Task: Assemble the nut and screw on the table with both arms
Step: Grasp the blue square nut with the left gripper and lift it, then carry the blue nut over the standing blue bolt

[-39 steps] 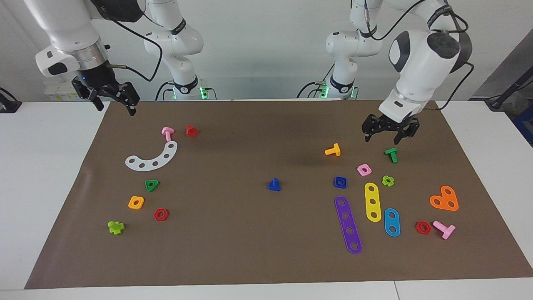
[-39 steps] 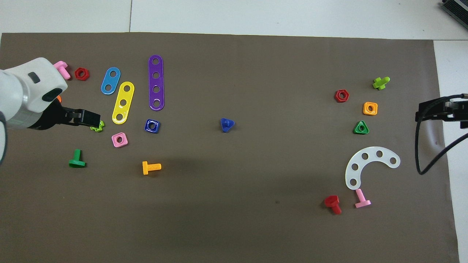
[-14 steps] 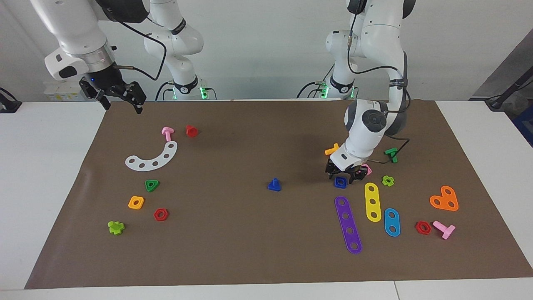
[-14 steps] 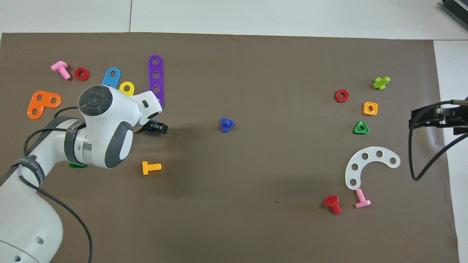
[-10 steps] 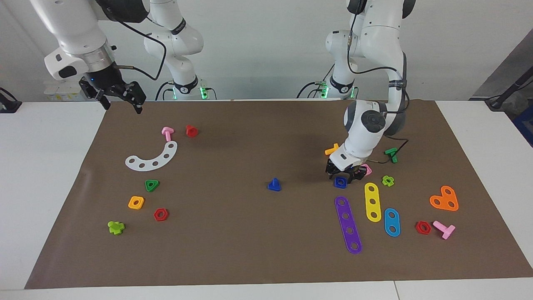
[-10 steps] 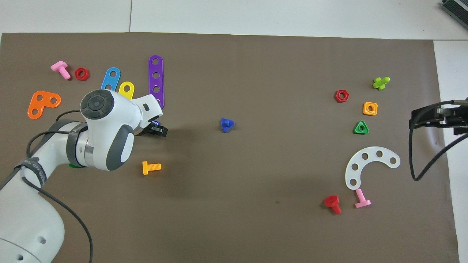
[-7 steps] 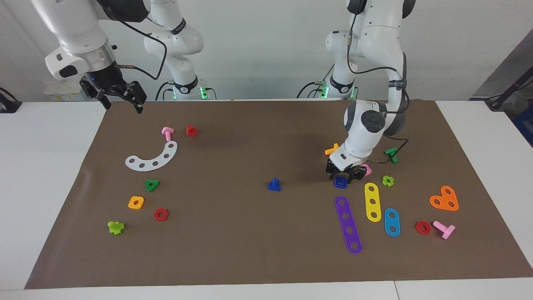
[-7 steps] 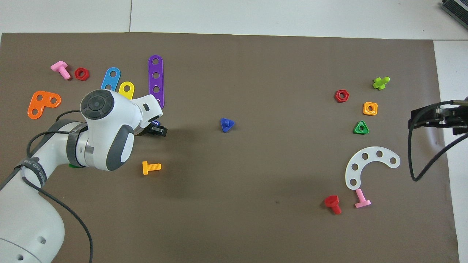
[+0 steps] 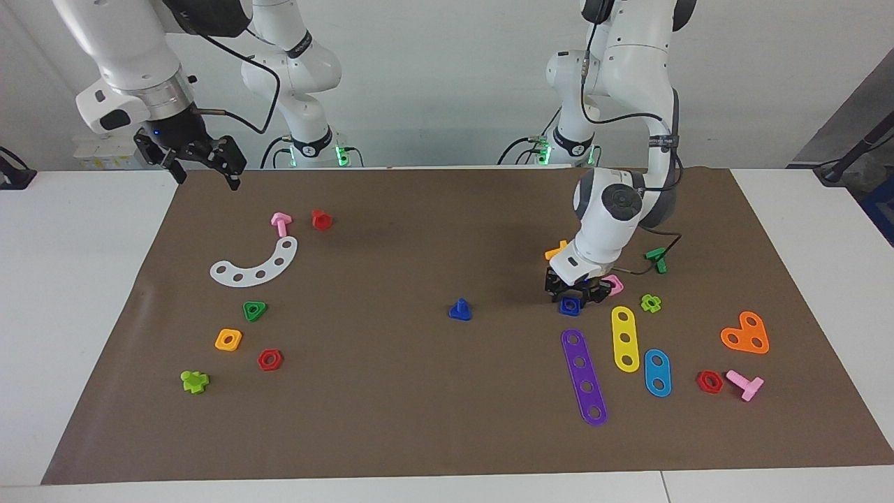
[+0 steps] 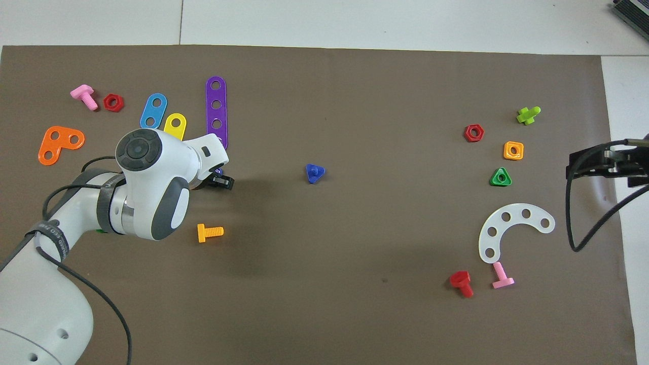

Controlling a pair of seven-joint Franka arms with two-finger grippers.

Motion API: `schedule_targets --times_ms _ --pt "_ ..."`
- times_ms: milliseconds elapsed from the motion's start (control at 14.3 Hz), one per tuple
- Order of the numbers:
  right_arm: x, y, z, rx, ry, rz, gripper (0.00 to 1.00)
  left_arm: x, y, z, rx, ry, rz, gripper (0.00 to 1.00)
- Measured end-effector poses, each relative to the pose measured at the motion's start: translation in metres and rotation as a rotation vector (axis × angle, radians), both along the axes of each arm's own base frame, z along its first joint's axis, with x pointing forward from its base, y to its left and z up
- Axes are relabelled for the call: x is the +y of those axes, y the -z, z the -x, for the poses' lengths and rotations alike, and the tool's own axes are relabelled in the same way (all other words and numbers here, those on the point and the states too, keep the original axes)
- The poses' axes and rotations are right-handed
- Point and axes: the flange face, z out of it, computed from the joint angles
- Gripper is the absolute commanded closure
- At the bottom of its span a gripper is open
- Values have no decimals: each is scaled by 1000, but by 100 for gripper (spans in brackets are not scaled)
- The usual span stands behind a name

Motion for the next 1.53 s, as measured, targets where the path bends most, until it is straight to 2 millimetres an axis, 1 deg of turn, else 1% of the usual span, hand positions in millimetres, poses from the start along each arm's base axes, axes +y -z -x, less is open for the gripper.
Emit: schedule_targets --times_ms 348,418,557,697,836,906,976,1254,1533 --pt "0 0 0 0 0 0 0 2 -4 -1 -8 10 0 79" --pt "0 0 0 0 0 0 0 2 -4 -2 -8 10 0 81" --pt "0 0 0 0 0 0 0 1 -8 -5 -13 10 2 82" --pt "0 0 0 0 0 0 0 -2 -20 -12 -9 11 2 83" --pt "0 0 0 0 0 0 0 -8 -38 -21 5 -5 1 83" --pt "0 0 0 0 0 0 0 -18 -45 -23 9 -22 2 83" --pt "0 0 0 0 0 0 0 -32 -52 -24 14 -42 3 82" --pt "0 0 0 0 0 0 0 -100 -76 -16 33 -121 5 82" --pt "0 0 0 0 0 0 0 -161 -89 0 34 -159 41 82"
